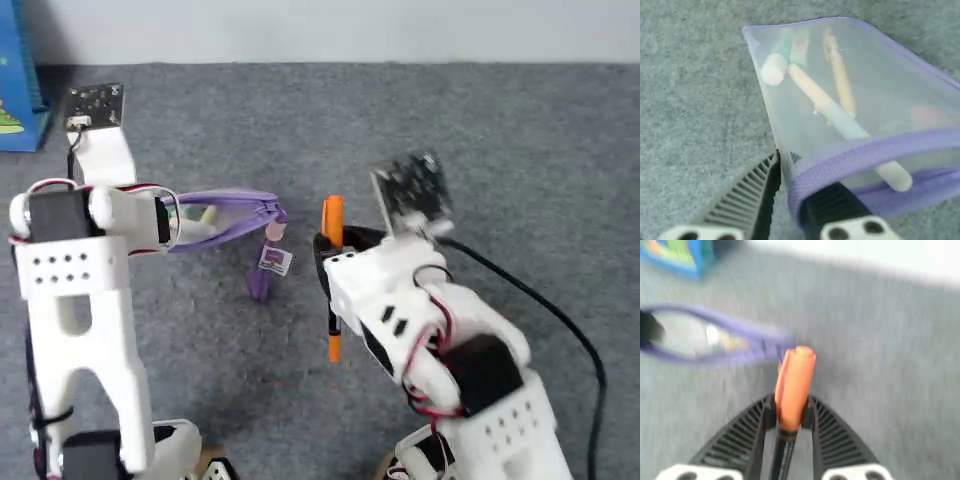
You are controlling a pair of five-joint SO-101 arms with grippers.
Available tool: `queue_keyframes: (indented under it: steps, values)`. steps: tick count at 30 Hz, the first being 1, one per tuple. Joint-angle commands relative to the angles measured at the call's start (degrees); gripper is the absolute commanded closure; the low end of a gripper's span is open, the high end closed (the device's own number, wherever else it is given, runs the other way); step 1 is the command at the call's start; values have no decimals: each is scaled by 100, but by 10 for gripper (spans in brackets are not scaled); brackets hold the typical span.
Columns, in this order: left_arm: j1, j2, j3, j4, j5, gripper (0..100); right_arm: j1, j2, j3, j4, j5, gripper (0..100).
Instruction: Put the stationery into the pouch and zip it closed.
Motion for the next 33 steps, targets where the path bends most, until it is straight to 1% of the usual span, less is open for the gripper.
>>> queue_keyframes:
  steps: [1, 6, 12, 22, 25, 33]
  values:
    - [123, -686, -101, 105, 44, 988, -119, -681, 255, -734, 44, 991]
    - [97, -862, 145, 97, 53, 988, -629, -1288, 774, -1780, 44, 991]
    - [114, -870, 356, 0, 62, 988, -1165, -1455, 1248, -3081, 44, 991]
    - [114, -870, 453, -35, 62, 988, -1226, -1393, 1820, -5736, 53, 991]
    - [114, -870, 453, -35, 62, 988, -1226, -1077, 1916, -6281, 53, 991]
    - [97, -870, 453, -26, 62, 988, -1226, 462, 2004, -7785, 62, 991]
